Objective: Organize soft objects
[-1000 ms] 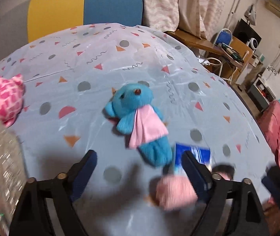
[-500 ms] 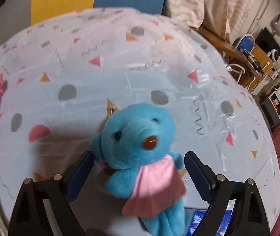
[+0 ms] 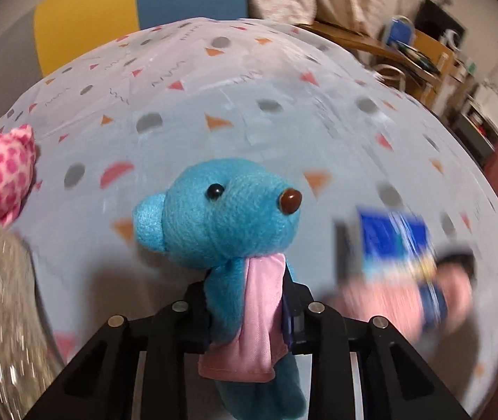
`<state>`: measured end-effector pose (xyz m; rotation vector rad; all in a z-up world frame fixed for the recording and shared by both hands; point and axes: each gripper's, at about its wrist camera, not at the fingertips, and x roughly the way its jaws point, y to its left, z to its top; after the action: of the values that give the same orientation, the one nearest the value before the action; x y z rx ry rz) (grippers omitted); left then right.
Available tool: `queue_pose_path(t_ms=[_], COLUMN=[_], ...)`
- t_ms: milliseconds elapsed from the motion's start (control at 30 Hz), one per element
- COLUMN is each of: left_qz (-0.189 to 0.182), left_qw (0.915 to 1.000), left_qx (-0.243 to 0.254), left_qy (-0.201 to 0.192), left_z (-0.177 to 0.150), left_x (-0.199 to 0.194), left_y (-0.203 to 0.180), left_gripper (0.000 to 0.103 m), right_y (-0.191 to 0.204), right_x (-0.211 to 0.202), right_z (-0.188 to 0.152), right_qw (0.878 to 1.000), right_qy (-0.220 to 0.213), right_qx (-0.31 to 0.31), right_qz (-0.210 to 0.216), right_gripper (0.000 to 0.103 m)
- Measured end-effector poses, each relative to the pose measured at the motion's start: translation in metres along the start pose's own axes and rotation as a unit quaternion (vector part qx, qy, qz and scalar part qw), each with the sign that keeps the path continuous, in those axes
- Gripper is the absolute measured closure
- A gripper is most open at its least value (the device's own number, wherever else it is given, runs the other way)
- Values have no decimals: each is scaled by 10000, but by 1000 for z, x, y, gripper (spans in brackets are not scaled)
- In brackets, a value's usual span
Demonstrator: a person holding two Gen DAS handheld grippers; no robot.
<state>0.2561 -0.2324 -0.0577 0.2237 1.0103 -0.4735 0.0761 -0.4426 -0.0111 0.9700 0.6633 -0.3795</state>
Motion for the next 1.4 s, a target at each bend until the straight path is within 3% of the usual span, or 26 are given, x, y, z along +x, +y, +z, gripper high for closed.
queue_pose_path(t_ms=[200, 467, 600, 833, 867, 933, 1033, 1133, 1167, 1267, 1333, 1400], left_qz=[-189, -338, -387, -401, -410, -450, -519, -542, -542, -569, -600, -611], left_qw=[9976, 9966, 9978, 9983, 9983, 9983, 9982, 9982, 9982, 9981, 9979, 9979], left_qx=[666, 752, 531, 395, 384, 323, 236, 170, 171, 156, 132, 128], left_qy=[-28, 55, -4, -133, -153, -168, -182, -191, -189, -183, -184, -191], left_z=[-76, -163, -182, -189, -191, -196, -199, -201, -201, -202, -203, -202], left_x=[-53, -99, -108, -108, -109, -112, -114, -116, -116, -117, -118, -117], left_y=[-9, 6, 15, 19, 20, 23, 29, 33, 33, 34, 36, 36], left_gripper=[74, 73, 73, 72, 72, 72, 72, 72, 72, 72, 72, 72], right_y=[-3, 4, 21, 32, 32, 36, 54, 70, 73, 83, 83, 77], right_x=[9, 16, 23, 57, 60, 68, 70, 72, 71, 58, 47, 34], right_z=[-4, -8, 4, -6, -12, -25, -47, -71, -75, -82, -76, -55], right_qw=[9996, 9982, 9953, 9841, 9841, 9838, 9736, 9485, 9433, 9343, 9396, 9538], right_qy=[254, 431, 305, 805, 917, 1366, 1916, 2689, 2787, 2799, 2560, 2051], right_qx=[48, -182, -594, -913, -885, -928, -1239, -1374, -1440, -1891, -2065, -2127], right_qz=[-147, -373, -696, -1297, -1234, -691, -31, 962, 1084, 1141, 948, 541], right_gripper=[23, 23, 23, 23, 23, 23, 23, 23, 23, 23, 23, 23])
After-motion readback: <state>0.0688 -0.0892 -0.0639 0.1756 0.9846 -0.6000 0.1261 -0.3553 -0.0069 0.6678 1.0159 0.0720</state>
